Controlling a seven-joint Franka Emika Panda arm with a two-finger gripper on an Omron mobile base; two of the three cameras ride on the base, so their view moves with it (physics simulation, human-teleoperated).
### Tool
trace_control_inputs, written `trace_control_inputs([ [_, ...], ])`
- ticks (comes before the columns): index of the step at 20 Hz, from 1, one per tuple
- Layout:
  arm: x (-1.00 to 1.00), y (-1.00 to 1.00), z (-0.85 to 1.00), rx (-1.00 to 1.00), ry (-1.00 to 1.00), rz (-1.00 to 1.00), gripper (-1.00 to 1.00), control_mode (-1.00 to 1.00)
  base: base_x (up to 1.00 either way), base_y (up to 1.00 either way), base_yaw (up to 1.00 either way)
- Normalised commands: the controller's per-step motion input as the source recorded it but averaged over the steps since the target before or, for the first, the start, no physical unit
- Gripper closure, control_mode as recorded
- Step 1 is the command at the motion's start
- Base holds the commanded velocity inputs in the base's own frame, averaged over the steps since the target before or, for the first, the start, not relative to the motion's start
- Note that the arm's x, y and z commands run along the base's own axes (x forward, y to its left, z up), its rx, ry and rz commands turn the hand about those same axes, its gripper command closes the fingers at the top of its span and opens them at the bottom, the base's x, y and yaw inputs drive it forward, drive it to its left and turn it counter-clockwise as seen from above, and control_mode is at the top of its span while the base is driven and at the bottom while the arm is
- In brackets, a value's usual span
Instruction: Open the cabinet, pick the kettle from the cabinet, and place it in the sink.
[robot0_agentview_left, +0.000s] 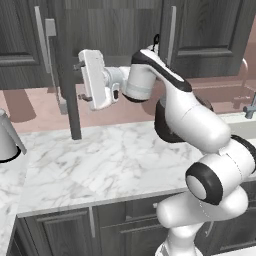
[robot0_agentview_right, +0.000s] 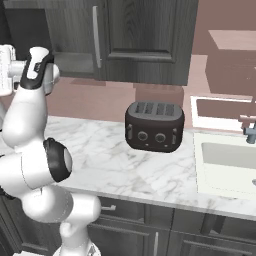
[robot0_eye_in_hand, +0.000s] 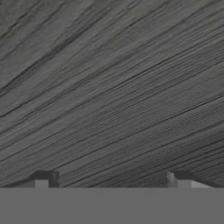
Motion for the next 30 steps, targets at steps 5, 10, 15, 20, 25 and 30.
trace_control_inputs([
  [5, 0.0, 0.31, -0.07, -0.02, 0.2, 0.11, -1.0, -1.0, 0.0, 0.0, 0.0],
  [10, 0.0, 0.16, -0.08, -0.03, 0.19, 0.09, -1.0, -1.0, 0.0, 0.0, 0.0],
  [15, 0.0, 0.09, -0.08, -0.06, 0.19, 0.08, -1.0, -1.0, 0.0, 0.0, 0.0],
  [20, -0.03, -0.18, -0.02, -0.12, 0.12, 0.08, -1.0, -1.0, 0.0, 0.0, 0.0],
  [25, -0.09, -0.34, 0.0, -0.11, 0.11, 0.09, -1.0, -1.0, 0.0, 0.0, 0.0],
  [30, -0.14, -0.4, 0.0, -0.11, 0.1, 0.06, -1.0, -1.0, 0.0, 0.0, 0.0],
])
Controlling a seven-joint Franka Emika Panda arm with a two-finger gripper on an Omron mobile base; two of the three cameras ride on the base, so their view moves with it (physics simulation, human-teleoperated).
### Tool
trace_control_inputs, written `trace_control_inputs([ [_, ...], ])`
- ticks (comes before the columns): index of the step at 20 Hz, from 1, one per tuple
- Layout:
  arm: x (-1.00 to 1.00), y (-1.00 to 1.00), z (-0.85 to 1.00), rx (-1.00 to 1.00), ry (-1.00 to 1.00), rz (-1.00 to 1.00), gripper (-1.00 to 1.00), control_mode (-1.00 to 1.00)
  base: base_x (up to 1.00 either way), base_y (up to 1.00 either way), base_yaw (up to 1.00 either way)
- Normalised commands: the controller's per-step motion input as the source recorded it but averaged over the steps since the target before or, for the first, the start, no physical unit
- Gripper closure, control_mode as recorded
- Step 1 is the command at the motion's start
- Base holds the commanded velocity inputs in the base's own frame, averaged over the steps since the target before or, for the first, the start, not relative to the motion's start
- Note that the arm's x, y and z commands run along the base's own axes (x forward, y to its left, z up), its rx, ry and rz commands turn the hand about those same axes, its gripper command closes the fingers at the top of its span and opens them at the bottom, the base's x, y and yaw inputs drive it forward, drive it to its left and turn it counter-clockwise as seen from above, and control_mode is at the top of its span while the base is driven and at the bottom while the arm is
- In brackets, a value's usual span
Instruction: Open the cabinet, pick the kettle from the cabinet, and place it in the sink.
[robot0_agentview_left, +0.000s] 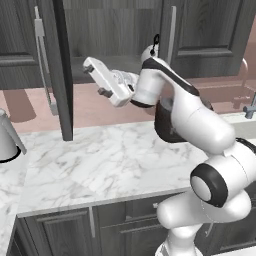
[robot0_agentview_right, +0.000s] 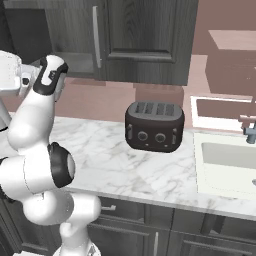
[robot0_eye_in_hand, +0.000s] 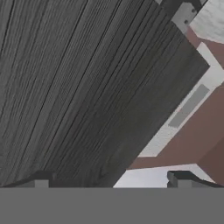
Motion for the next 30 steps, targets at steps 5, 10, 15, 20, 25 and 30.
trace_control_inputs([
  [5, -0.13, -0.35, 0.01, -0.21, 0.13, 0.0, -1.0, -1.0, 0.0, 0.0, 0.0],
  [10, -0.12, -0.33, 0.05, -0.2, 0.1, 0.0, -1.0, -1.0, 0.0, 0.0, 0.0],
  [15, -0.19, -0.27, 0.07, -0.18, -0.06, 0.0, -1.0, -1.0, 0.0, 0.0, 0.0],
  [20, -0.18, -0.27, 0.02, -0.22, -0.21, 0.0, -1.0, -1.0, 0.0, 0.0, 0.0],
  [25, -0.18, -0.28, 0.0, -0.28, -0.32, 0.0, -1.0, -1.0, 0.0, 0.0, 0.0],
  [30, -0.13, -0.35, 0.0, -0.24, -0.28, 0.0, -1.0, -1.0, 0.0, 0.0, 0.0],
])
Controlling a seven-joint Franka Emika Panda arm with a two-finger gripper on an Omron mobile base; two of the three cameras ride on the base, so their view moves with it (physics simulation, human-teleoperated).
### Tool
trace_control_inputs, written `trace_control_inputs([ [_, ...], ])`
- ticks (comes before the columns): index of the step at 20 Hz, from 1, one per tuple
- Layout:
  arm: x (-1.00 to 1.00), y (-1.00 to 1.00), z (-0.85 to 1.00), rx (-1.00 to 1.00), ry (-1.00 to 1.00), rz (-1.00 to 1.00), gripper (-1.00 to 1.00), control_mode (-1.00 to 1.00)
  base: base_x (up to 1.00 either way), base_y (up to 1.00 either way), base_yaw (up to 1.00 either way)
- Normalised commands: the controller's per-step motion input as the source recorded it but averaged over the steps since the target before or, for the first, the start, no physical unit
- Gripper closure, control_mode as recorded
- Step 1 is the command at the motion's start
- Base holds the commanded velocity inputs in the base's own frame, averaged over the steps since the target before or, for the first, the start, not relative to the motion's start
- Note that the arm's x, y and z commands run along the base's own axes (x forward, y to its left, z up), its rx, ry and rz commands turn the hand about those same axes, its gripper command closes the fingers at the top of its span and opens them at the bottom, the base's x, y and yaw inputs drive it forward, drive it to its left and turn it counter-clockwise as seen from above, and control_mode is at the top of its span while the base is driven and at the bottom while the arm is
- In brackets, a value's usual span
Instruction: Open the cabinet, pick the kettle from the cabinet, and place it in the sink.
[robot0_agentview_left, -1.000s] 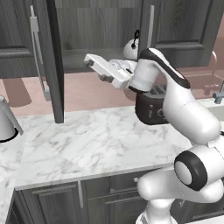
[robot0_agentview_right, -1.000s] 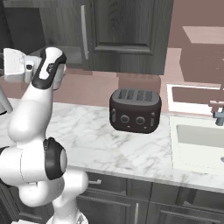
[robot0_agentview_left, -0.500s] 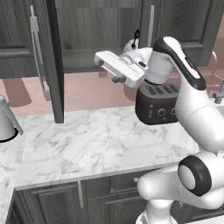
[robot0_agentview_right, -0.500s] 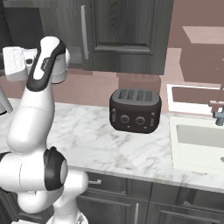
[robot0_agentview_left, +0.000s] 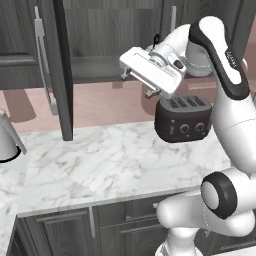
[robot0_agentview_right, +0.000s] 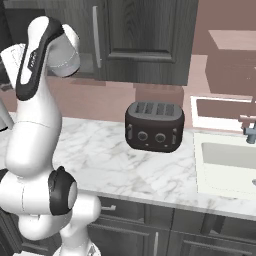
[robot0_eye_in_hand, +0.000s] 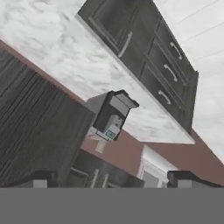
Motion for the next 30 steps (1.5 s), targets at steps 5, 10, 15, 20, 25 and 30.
trace_control_inputs([
  [5, -0.15, -0.32, 0.0, -0.22, -0.34, 0.0, -1.0, -1.0, 0.0, 0.0, 0.0],
  [10, -0.11, -0.3, 0.0, -0.22, -0.29, 0.0, -1.0, -1.0, 0.0, 0.0, 0.0],
  [15, -0.04, -0.26, 0.0, -0.24, -0.23, 0.0, -1.0, -1.0, 0.0, 0.0, 0.0],
  [20, -0.01, -0.29, 0.0, -0.2, -0.26, 0.0, -1.0, -1.0, 0.0, 0.0, 0.0],
  [25, 0.0, -0.34, -0.03, -0.12, -0.28, 0.0, -1.0, -1.0, 0.0, 0.0, 0.0],
  [30, 0.0, -0.34, -0.09, -0.04, -0.27, 0.01, -1.0, -1.0, 0.0, 0.0, 0.0],
])
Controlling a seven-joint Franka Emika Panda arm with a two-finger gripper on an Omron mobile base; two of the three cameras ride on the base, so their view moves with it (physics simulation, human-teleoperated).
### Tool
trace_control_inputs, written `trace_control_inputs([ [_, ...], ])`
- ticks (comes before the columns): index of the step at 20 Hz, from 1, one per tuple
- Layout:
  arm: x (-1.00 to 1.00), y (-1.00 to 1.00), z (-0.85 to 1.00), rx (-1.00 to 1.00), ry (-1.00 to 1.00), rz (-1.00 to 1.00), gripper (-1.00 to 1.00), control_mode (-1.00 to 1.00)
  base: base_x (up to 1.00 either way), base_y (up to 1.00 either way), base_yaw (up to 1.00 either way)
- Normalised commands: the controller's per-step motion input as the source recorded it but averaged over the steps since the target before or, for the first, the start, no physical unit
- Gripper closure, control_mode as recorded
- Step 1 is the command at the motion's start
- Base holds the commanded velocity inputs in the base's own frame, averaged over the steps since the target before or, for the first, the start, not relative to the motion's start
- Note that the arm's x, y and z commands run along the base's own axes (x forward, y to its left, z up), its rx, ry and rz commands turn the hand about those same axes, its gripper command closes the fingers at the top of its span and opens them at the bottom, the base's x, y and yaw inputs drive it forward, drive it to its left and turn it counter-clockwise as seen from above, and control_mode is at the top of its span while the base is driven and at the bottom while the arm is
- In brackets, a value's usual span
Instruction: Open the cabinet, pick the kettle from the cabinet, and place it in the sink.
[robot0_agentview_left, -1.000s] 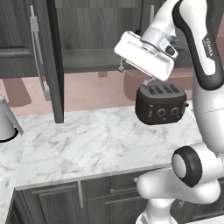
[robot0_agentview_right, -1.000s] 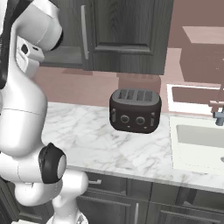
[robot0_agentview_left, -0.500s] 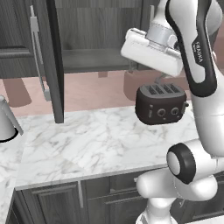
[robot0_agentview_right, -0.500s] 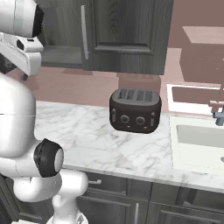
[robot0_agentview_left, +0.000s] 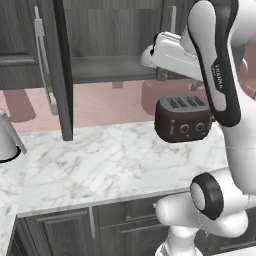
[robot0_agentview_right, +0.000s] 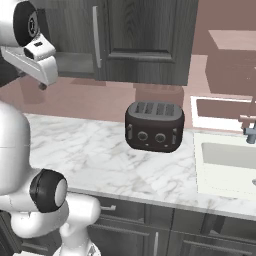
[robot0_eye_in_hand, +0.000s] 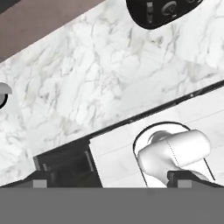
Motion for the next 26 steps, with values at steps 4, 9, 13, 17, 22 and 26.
trace_control_inputs([
  [4, 0.01, -0.34, -0.16, 0.0, -0.27, 0.05, -1.0, -1.0, 0.0, 0.0, 0.0],
  [9, 0.08, -0.28, -0.08, 0.0, -0.27, 0.07, -1.0, -1.0, 0.0, 0.0, 0.0],
  [13, 0.21, -0.16, 0.0, 0.0, -0.21, 0.09, -1.0, -1.0, 0.0, 0.0, 0.0],
  [17, 0.23, -0.11, 0.02, -0.03, -0.26, 0.1, -1.0, -1.0, 0.0, 0.0, 0.0],
  [22, 0.25, -0.13, 0.0, -0.06, -0.26, 0.13, -1.0, -1.0, 0.0, 0.0, 0.0],
  [26, 0.3, -0.14, 0.01, -0.06, -0.22, 0.16, -1.0, -1.0, 0.0, 0.0, 0.0],
])
